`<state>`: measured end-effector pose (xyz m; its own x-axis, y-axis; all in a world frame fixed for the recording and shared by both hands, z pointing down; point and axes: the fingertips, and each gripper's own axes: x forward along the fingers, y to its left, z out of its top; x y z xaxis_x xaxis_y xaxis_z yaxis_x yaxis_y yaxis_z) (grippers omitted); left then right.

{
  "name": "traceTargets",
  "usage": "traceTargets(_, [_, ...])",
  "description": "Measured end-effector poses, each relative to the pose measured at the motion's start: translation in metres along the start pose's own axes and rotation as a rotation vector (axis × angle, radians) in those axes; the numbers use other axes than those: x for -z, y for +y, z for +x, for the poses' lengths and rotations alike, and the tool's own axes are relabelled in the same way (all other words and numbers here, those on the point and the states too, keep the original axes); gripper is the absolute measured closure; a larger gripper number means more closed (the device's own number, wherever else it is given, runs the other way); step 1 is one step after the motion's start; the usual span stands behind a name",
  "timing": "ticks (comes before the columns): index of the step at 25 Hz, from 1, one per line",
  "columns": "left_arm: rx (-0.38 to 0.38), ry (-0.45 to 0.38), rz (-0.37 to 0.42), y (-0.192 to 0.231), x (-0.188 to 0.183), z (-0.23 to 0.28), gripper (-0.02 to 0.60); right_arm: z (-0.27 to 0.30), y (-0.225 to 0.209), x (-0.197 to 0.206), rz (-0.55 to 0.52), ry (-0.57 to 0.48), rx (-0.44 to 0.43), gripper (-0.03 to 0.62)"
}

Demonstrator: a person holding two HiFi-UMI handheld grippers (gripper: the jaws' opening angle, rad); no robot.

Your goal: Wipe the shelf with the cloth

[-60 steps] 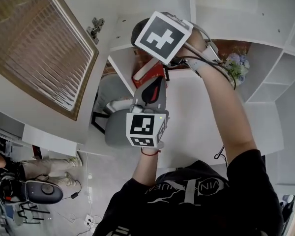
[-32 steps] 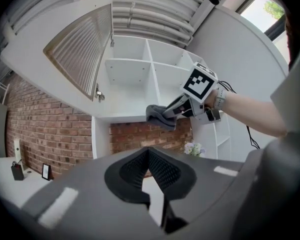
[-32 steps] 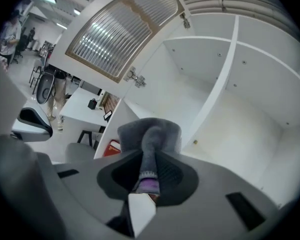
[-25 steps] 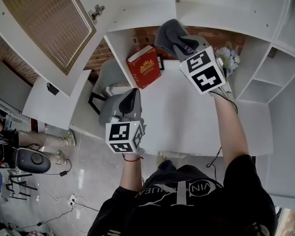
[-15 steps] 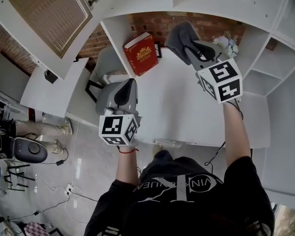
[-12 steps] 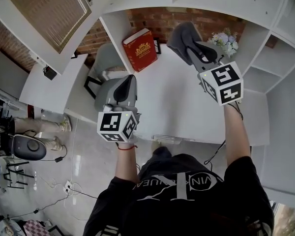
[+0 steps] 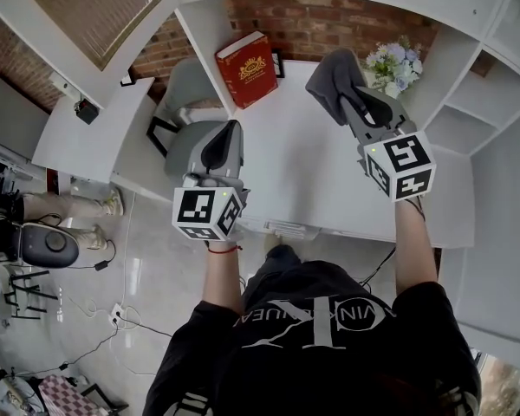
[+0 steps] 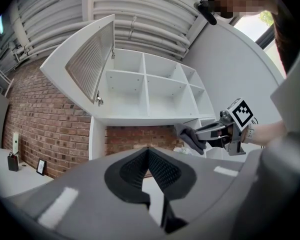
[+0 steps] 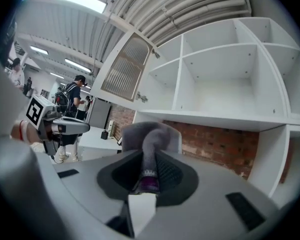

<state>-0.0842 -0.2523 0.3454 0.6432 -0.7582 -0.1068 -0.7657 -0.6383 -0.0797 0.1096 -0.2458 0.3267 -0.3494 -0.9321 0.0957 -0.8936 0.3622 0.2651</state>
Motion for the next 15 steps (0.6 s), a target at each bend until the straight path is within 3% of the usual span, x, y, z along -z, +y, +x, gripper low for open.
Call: traceTargets(15, [-0.065, 0.028, -0.032, 0.011, 0.020, -0.020, 0.571, -0.030, 0.004, 0.042, 0.073, -0.002, 0.044, 0.522])
